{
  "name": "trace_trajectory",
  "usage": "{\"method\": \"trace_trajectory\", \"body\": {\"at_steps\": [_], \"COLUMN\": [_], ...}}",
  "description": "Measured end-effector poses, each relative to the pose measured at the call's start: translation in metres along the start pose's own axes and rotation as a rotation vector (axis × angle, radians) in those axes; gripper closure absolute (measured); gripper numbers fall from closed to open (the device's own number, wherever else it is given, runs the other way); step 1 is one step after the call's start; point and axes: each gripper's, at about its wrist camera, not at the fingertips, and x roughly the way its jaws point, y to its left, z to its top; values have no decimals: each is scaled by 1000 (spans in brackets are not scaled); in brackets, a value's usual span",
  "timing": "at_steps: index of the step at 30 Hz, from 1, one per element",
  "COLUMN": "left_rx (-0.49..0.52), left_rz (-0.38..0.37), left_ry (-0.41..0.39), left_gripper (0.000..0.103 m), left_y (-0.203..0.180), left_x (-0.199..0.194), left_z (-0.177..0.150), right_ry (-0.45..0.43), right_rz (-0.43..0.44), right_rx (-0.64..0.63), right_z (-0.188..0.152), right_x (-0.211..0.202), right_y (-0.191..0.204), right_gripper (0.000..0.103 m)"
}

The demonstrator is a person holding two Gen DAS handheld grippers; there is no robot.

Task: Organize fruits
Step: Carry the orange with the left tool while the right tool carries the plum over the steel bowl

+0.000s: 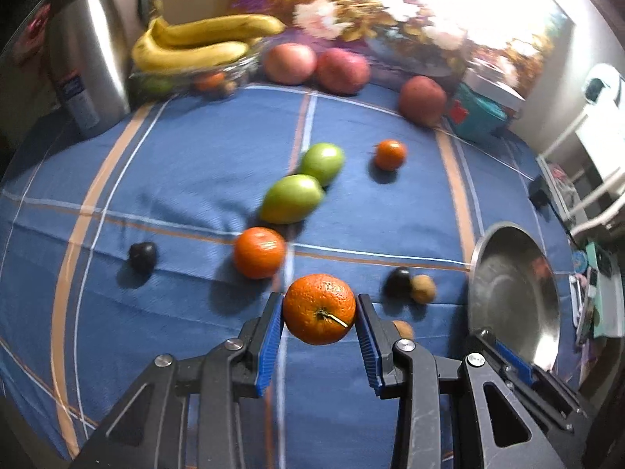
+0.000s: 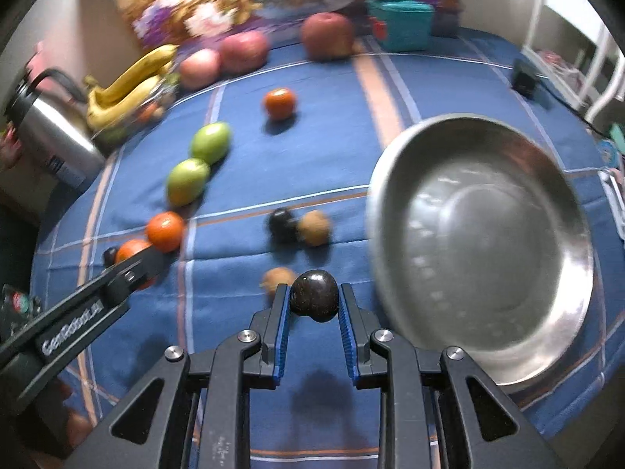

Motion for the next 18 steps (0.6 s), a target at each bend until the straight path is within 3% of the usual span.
{"method": "trace_trajectory", "body": {"at_steps": [18], "left_rx": [296], "left_rz": [-123], "left_ry": [-35], "left_gripper": [64], "left_y": [-115], "left_x": [1], "left_z": [-17], "right_ry": [-88], "right_rz": [-128], "right_rx": [233], "right_z": [6], "right_x": [-24], "right_y": [-103], "right_gripper": [78]}}
